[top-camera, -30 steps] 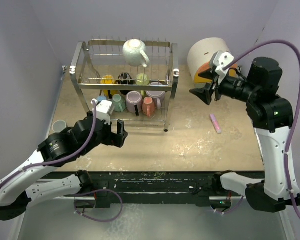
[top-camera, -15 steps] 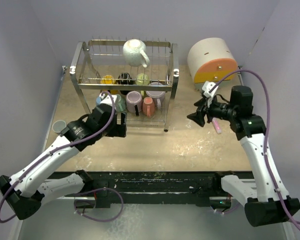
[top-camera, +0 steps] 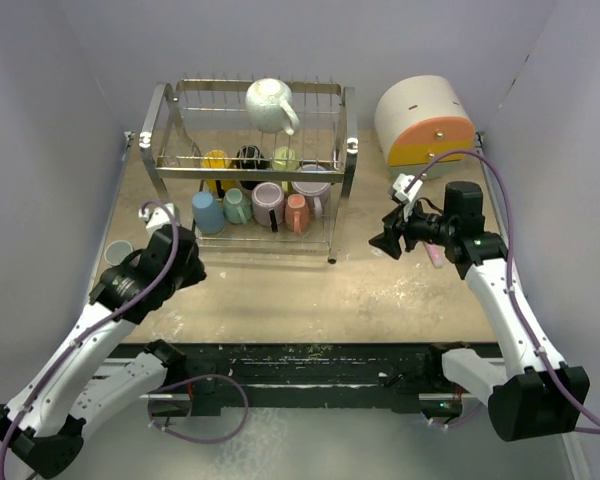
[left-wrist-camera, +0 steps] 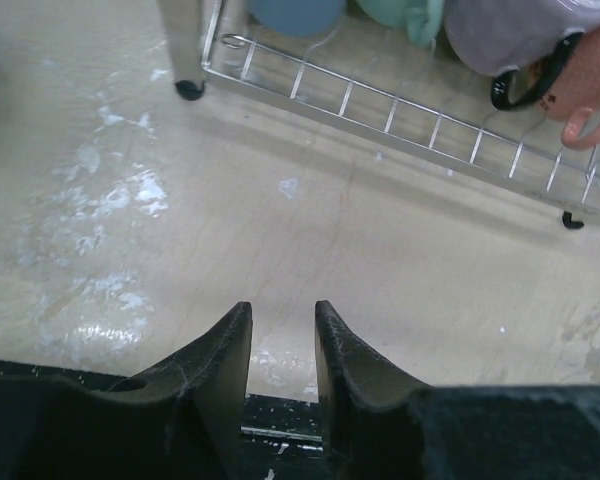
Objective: Load the cups into the dish rack
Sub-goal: Pick up the cup at the center of the board.
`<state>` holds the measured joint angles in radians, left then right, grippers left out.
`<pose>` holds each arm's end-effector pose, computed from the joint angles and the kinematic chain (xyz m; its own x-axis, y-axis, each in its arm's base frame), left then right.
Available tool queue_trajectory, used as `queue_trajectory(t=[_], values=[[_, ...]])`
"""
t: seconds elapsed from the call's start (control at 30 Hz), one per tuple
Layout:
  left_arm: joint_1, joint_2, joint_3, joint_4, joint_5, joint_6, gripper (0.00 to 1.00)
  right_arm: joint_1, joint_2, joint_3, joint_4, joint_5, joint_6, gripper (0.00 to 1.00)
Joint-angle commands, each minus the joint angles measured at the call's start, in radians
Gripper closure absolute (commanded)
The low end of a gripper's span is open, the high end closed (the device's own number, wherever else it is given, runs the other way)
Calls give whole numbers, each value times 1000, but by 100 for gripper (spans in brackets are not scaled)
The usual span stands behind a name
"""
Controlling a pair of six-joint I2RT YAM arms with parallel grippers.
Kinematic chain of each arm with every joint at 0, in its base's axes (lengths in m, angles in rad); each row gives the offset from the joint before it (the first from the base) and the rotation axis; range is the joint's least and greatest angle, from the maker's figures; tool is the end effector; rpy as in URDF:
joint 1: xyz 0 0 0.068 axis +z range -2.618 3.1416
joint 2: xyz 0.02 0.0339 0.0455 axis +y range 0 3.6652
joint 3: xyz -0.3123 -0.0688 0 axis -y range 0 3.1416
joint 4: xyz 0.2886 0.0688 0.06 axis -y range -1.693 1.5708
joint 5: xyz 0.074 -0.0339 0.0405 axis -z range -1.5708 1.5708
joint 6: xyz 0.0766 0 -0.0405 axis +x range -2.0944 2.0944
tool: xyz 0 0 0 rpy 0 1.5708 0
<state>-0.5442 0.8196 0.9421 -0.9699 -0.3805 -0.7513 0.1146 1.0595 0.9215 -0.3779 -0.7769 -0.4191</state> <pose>0.1705 -0.0699 0.3278 -0.6532 -0.3455 -0.6738 -0.2401 0.9384 -0.2484 0.2652 0.0846 0.3421 -0.1680 -0.3114 -0.9353 -0.8273 0.5604 -0.0381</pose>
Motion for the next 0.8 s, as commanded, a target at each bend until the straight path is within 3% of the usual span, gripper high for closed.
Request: queue_trajectory(t=[0.0, 0.1, 0.2, 0.4, 0.47, 0.6, 0.77], values=[[6, -45, -26, -121, -173, -157, 66, -6, -63, -5, 62, 50, -3, 33], [35, 5, 3, -134, -250, -125, 67, -6, -81, -9, 69, 76, 3, 33], [166, 80, 25, -79, -220, -30, 67, -9, -96, -14, 72, 86, 11, 33], [714, 77, -28, 186, 147, 217, 65, -19, -127, -31, 87, 112, 12, 33], [824, 89, -2, 234, 207, 239, 62, -20, -122, -30, 88, 118, 12, 33], [887, 161, 56, 321, 232, 241, 58, -20, -119, -30, 86, 113, 8, 33], [902, 274, 72, 409, 206, 302, 40, -21, -115, -32, 86, 121, 1, 33]])
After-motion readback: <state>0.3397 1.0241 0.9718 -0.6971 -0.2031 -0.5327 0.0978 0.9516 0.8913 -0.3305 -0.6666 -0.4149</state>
